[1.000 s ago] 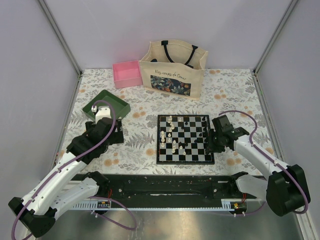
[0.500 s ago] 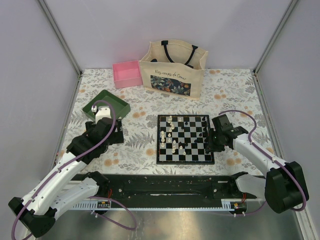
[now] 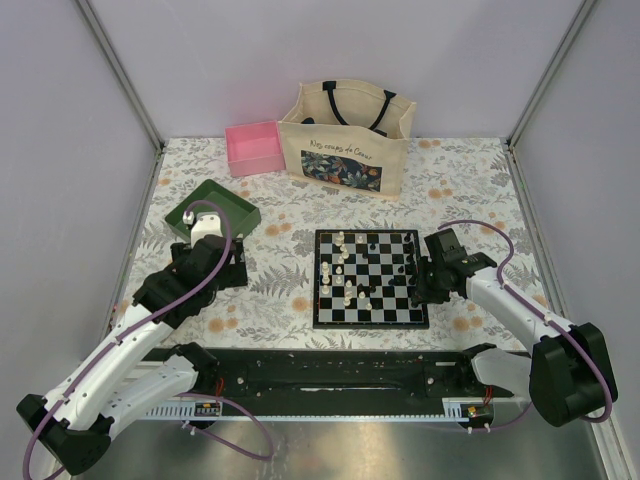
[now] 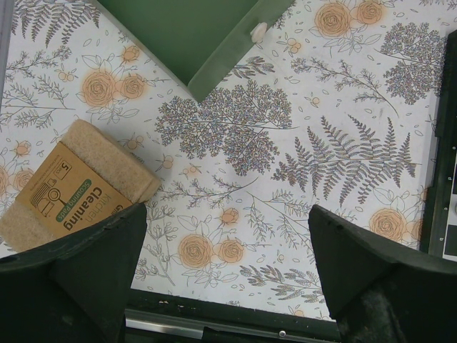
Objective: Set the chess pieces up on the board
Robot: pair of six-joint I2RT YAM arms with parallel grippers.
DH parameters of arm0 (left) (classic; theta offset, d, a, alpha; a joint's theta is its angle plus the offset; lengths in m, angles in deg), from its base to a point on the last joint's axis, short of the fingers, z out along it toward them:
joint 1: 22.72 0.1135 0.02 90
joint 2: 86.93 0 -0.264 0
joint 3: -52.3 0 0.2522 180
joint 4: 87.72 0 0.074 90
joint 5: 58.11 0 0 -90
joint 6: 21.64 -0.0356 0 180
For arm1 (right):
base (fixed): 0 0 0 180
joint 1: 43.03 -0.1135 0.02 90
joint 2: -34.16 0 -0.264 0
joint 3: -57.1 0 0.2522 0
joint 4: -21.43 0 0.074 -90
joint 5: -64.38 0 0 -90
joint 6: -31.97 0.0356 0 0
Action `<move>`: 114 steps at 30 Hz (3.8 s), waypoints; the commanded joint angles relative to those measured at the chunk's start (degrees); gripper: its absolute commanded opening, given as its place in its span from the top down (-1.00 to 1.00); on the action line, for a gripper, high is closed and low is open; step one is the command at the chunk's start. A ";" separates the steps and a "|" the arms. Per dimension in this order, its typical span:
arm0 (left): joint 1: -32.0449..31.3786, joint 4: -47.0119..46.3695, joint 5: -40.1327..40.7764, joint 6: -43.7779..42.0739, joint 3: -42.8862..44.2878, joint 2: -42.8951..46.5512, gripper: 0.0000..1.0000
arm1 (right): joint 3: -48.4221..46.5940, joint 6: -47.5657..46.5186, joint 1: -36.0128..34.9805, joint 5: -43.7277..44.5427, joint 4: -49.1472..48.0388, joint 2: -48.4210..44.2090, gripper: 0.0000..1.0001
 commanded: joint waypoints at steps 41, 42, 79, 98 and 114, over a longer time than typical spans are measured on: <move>0.22 -1.97 -0.56 -0.69 1.65 -0.16 -0.98 | -7.74 -0.82 -3.64 -2.38 0.54 -10.33 -0.10; 0.22 -1.97 -0.48 -0.69 1.65 -0.07 -0.98 | -8.70 -0.91 -5.31 -1.24 0.71 -8.66 -0.10; 0.22 -2.05 -0.30 -0.78 1.65 0.54 -0.98 | -23.56 -2.41 -19.48 6.94 -1.22 23.17 0.17; 0.22 -1.97 -0.30 -0.78 1.57 0.54 -0.98 | -24.53 -2.58 -19.91 6.33 -0.52 25.72 0.30; 0.31 -1.97 -0.30 -0.69 1.57 0.72 -0.98 | -24.44 -2.23 -20.18 5.80 -0.25 25.81 0.26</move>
